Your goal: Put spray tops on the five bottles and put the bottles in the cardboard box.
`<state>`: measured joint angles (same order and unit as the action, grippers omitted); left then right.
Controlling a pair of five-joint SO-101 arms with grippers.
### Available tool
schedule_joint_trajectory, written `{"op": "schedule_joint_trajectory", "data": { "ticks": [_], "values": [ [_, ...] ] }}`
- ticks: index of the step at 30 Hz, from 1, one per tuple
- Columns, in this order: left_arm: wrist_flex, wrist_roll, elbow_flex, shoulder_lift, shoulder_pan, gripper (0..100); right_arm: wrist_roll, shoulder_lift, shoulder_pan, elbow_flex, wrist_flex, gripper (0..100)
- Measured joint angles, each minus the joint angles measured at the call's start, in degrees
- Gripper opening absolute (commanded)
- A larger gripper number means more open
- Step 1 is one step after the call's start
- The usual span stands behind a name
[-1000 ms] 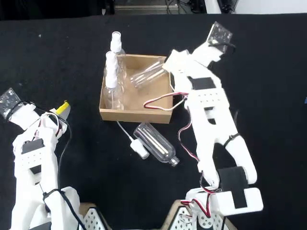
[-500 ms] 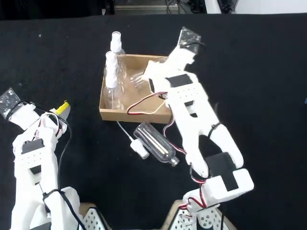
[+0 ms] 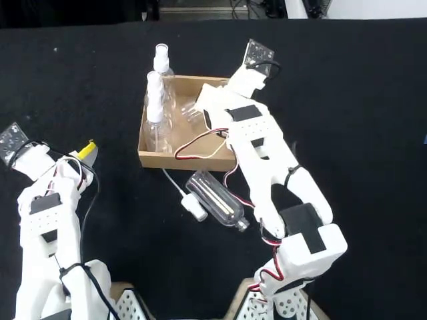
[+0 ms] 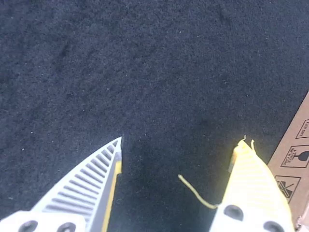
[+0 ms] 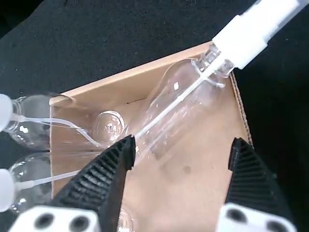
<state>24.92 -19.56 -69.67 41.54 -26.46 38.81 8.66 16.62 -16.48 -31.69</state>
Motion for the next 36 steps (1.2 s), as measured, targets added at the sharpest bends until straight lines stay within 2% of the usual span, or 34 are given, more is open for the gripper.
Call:
{"op": "schedule_joint_trajectory", "data": {
  "ticks": [9,13,19,23,28,36],
  "values": [
    [0.0,0.0,0.0,0.0,0.0,34,0.0,0.0,-0.18,0.0,0.0,28.3],
    [0.0,0.0,0.0,0.0,0.0,34,-0.62,-3.34,-1.23,0.0,-3.78,28.3],
    [0.0,0.0,0.0,0.0,0.0,34,-12.84,-13.8,-2.99,0.0,-13.98,28.3],
    [0.0,0.0,0.0,0.0,0.0,34,-21.1,-15.56,-6.15,0.0,-21.19,28.3],
    [0.0,0.0,0.0,0.0,0.0,34,-25.49,-15.3,-8.09,0.0,-27.52,28.1],
    [0.0,0.0,0.0,0.0,0.0,34,-30.24,-13.27,-8.09,-2.99,-28.48,16.5]
  ]
}}
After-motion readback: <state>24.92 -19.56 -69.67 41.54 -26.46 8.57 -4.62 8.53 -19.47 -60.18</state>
